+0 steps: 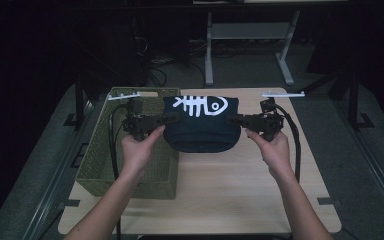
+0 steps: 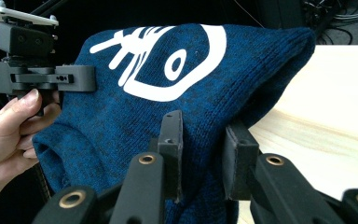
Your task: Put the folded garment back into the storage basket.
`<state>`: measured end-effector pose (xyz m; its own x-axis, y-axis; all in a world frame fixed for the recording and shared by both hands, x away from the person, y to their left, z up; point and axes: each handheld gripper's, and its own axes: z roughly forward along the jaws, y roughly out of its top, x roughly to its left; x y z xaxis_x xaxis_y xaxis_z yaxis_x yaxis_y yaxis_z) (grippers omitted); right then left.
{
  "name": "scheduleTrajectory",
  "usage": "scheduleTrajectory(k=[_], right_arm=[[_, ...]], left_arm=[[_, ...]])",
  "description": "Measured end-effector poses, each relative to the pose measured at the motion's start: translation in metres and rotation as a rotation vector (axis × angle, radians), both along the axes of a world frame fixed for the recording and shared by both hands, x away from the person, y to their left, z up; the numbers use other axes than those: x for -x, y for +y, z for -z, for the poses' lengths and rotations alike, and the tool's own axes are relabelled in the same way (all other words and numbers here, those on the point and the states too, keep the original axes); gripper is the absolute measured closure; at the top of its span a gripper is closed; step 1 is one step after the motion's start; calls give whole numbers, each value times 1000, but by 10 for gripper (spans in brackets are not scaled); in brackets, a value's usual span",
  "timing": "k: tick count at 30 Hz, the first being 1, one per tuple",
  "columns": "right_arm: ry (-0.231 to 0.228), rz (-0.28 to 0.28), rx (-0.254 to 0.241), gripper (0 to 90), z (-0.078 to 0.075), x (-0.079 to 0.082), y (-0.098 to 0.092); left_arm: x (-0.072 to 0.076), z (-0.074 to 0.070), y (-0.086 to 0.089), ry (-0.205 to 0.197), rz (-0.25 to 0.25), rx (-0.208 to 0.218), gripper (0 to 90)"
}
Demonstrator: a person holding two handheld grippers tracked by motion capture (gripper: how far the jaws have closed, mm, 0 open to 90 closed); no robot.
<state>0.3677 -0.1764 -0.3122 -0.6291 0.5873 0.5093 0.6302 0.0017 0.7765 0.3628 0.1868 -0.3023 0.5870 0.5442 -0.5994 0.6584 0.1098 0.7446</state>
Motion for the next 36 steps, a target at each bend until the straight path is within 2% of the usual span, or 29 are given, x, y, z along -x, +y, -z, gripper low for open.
scheduleTrajectory(k=[9, 25, 36], right_arm=[[-7, -25, 11, 718, -2, -6, 20], [-5, -52, 13, 718, -5, -15, 51], [-9, -72, 20, 717, -2, -21, 71]], left_arm=[[3, -2, 18, 6, -19, 7, 678], [3, -8, 48, 9, -54, -10, 677], [3, -5, 68, 25, -79, -14, 674]])
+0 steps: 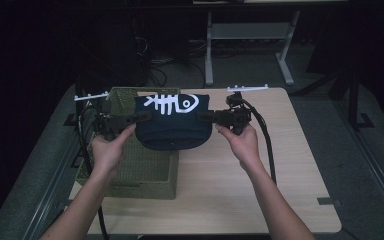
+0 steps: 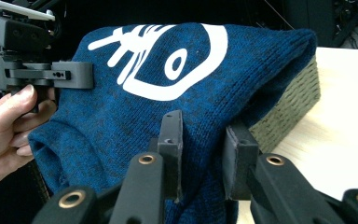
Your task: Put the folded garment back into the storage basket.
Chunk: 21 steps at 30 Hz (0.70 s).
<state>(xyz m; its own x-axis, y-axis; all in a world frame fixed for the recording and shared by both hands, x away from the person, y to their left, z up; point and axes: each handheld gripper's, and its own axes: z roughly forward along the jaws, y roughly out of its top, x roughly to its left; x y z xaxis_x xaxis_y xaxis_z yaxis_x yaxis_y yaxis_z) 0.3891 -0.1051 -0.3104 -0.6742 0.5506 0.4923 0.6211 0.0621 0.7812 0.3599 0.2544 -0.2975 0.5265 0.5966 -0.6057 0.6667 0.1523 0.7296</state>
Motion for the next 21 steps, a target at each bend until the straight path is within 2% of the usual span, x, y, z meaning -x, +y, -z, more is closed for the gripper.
scheduleTrajectory(k=[14, 21], right_arm=[[-7, -28, 15, 716, -5, -2, 30], [-4, -32, 19, 716, -1, -5, 43]], left_arm=[[3, 0, 28, 7, -25, -2, 679], [3, 4, 37, 16, -47, -4, 678]])
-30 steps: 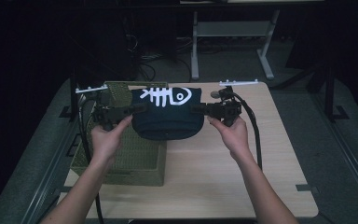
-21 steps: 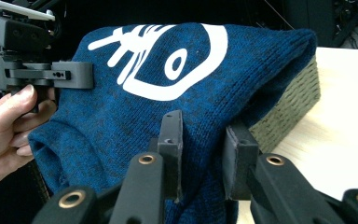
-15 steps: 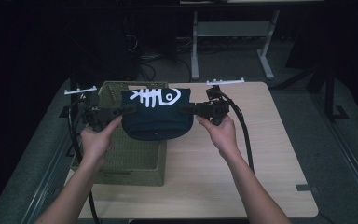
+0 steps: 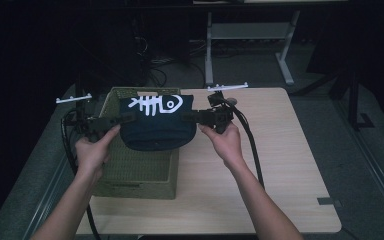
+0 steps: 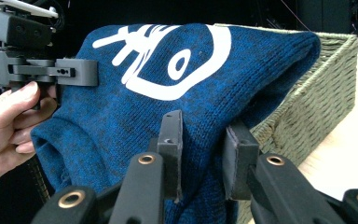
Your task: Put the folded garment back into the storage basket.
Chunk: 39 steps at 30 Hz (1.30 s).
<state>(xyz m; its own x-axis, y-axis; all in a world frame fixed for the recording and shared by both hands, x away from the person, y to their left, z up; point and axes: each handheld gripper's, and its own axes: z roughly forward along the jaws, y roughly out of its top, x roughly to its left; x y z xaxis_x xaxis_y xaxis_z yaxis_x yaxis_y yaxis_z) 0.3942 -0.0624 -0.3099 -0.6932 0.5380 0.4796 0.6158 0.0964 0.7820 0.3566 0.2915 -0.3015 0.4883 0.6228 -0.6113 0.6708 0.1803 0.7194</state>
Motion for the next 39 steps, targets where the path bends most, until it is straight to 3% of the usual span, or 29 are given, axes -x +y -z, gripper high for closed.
scheduleTrajectory(k=[18, 31, 39], right_arm=[[20, -17, 17, 715, 12, -8, 38], [54, -34, 23, 715, 31, -11, 67], [67, -29, 35, 714, 43, -14, 81]], left_arm=[[-6, 17, 32, 54, -65, 7, 677], [-8, 34, 59, 105, -115, -22, 669], [-8, 40, 66, 133, -140, -43, 660]])
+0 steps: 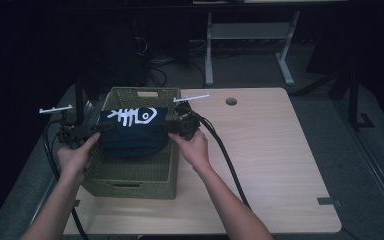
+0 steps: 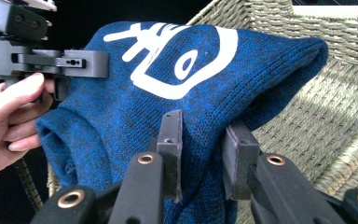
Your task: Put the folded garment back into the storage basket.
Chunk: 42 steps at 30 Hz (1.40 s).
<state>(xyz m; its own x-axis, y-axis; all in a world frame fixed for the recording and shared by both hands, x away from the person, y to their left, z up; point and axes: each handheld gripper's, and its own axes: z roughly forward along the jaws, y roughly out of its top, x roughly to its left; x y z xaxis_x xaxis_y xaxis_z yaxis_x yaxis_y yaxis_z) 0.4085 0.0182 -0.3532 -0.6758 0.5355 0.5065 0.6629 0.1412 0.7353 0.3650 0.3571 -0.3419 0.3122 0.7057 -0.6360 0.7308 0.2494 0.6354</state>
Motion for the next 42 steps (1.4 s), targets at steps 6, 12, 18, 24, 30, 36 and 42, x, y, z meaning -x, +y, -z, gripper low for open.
scheduleTrajectory(k=[6, 12, 18, 24, 30, 36, 42], right_arm=[[-6, 17, 19, 713, 6, 1, 6], [-1, 31, 36, 711, 11, 4, 8], [9, 28, 37, 707, 19, 6, 8], [8, 28, 59, 704, 22, 7, 9], [10, 21, 71, 703, 24, 7, 9], [7, 29, 78, 700, 27, 6, 7], [-24, 62, 111, 543, 23, 9, 7]], left_arm=[[-5, 5, 0, 24, -7, -45, 638], [-5, 6, 0, 30, -17, -57, 637], [-5, 10, 1, 48, -18, -82, 673], [-6, 10, -2, 52, -12, -134, 705], [-7, 11, -3, 61, -11, -137, 702], [-8, 11, -6, 66, -4, -155, 700], [-9, 11, -9, 59, -59, -265, 606]])
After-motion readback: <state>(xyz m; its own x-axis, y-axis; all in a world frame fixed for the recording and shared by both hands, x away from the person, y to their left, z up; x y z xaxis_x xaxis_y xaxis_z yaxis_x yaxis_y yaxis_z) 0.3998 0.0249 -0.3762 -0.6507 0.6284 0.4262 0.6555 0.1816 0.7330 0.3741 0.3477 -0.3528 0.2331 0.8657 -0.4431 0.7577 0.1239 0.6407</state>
